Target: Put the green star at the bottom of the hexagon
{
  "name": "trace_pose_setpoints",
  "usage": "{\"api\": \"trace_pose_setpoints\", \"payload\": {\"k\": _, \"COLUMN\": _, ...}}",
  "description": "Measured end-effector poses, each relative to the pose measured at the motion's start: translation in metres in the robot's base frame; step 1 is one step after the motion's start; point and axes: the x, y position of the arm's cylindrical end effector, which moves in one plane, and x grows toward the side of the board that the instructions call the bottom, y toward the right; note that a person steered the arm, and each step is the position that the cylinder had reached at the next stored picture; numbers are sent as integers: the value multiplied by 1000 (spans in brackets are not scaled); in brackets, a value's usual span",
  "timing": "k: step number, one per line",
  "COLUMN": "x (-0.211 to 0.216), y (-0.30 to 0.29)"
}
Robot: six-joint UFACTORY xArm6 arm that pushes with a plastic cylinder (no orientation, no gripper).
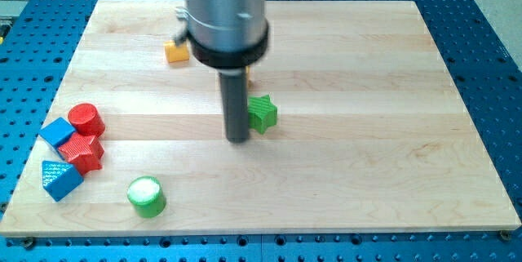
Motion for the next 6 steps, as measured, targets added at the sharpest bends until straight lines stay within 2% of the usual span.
{"api": "trace_pose_setpoints", "payload": {"k": 1, "x": 8, "y": 61}}
{"api": "trace_pose_setpoints", "payload": {"k": 2, "x": -33, "y": 26}}
{"api": "trace_pose_setpoints", "payload": {"k": 3, "x": -41, "y": -35}}
{"api": "trace_pose_setpoints", "payload": {"k": 4, "x": -40, "y": -27}}
{"api": "trace_pose_setpoints", "payload": {"k": 5, "x": -74, "y": -75}}
{"api": "trace_pose_setpoints", "payload": {"k": 6, "x": -85, "y": -87}}
